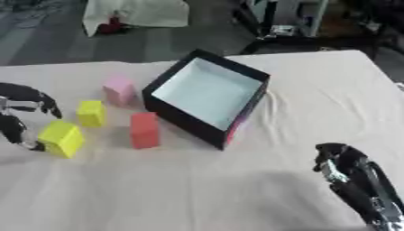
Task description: Pick up objects on the table and place them in the box.
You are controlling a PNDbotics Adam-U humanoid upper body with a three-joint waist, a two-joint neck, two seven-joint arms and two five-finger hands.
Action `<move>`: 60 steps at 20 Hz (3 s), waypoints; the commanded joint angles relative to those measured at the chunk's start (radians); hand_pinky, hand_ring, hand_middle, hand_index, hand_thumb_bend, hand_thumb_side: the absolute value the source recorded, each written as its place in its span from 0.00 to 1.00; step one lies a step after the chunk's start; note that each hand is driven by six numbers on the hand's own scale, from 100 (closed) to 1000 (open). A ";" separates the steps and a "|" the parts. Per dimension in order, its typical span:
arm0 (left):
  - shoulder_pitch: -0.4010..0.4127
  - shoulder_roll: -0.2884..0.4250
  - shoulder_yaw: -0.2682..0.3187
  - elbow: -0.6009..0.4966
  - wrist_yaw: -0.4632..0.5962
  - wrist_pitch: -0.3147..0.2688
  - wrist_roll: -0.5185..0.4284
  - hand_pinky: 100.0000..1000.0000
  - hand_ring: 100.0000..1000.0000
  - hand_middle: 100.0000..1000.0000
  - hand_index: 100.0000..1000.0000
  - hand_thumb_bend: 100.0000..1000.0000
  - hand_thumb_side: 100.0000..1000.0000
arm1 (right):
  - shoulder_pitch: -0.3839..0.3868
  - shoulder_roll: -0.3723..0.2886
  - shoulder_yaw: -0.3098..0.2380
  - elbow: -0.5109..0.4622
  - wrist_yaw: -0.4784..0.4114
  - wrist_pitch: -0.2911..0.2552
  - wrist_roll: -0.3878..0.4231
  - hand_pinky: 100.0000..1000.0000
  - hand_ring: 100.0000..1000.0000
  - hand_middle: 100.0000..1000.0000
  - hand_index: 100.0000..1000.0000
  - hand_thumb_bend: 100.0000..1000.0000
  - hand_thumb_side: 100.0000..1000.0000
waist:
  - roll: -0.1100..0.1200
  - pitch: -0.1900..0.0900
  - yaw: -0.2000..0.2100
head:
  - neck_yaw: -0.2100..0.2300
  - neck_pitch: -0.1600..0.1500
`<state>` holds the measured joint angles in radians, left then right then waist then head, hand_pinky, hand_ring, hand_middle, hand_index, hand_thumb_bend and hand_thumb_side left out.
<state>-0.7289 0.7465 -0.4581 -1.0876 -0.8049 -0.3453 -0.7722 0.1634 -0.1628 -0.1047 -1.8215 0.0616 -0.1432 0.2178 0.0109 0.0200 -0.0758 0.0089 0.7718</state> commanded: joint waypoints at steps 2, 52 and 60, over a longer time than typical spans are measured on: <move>-0.009 0.014 0.023 0.002 -0.014 -0.128 -0.135 0.77 0.75 0.76 0.86 0.43 0.35 | -0.007 -0.015 -0.003 -0.011 0.001 -0.001 -0.001 0.68 0.44 0.43 0.64 0.00 0.42 | 0.011 -0.022 -0.001 | -0.002 -0.002; -0.352 -0.642 0.295 0.353 -0.533 0.285 0.490 0.71 0.68 0.73 0.90 0.38 1.00 | -0.020 0.004 0.015 0.001 -0.018 0.003 0.014 0.68 0.44 0.44 0.64 0.00 0.45 | -0.018 -0.017 -0.033 | 0.007 -0.002; -0.349 -0.619 0.273 0.319 -0.496 0.265 0.486 0.75 0.74 0.79 0.94 0.56 1.00 | -0.017 0.005 0.014 0.000 -0.016 0.002 0.013 0.68 0.44 0.44 0.64 0.00 0.45 | -0.019 -0.018 -0.025 | 0.005 -0.002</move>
<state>-1.0574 0.0999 -0.1832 -0.7414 -1.3096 -0.0747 -0.2844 0.1507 -0.1526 -0.0887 -1.8095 0.0484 -0.1401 0.2291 0.0076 0.0119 -0.1017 0.0153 0.7718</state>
